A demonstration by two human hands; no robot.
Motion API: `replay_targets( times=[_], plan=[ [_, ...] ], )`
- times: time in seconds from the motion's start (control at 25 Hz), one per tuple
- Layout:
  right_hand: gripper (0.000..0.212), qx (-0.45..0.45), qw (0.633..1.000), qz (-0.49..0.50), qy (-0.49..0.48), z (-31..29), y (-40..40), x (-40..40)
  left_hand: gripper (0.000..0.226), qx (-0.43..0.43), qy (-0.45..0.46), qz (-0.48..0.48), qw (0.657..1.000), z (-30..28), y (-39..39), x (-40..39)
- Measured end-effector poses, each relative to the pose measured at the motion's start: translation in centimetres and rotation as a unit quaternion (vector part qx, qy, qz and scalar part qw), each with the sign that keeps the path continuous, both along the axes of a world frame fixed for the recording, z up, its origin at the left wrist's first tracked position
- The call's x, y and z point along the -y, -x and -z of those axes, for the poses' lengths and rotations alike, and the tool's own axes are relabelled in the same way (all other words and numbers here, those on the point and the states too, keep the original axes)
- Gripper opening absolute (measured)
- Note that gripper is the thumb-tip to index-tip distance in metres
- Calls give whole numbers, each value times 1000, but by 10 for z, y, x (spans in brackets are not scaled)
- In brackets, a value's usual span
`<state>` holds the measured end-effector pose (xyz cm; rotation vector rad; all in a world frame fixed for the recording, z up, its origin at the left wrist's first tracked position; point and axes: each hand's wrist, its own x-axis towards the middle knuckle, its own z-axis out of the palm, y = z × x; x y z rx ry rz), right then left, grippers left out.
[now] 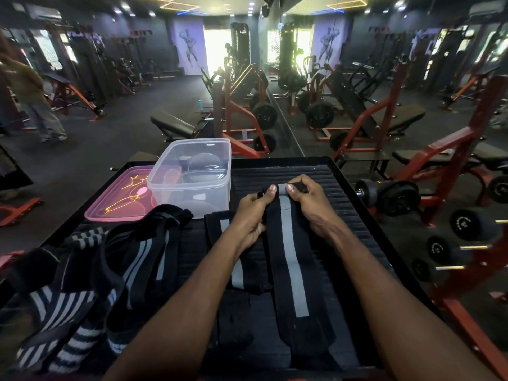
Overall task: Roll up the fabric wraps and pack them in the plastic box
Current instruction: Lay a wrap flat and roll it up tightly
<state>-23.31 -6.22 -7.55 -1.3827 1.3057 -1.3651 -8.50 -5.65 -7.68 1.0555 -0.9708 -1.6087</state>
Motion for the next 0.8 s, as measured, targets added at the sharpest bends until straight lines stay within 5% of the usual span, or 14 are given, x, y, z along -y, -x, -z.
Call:
replay_targets(
  times=[0.08,0.2,0.48,0.6,0.72,0.8],
  plan=[
    [14,31,999,6,-3,-2,1,-1,49,-70,-72,45,994,-1,3,-3],
    [15,17,1000,7,6,1,4,1,56,-52,-89,39,994,0,8,-3],
    [2,14,999,-29,-22,2,3,2,26,-7,-16,-94,995,9,6,7],
    [29,-54,994,-14,-91,1,2,1,22,-8,-5,-87,996,10,8,5],
    [11,-83,996,7,-15,6,5,4,8,-28,0,-70,997,11,9,5],
    [8,-91,995,3,31,5,8,3,18,-46,-6,-53,998,9,8,5]
  ],
)
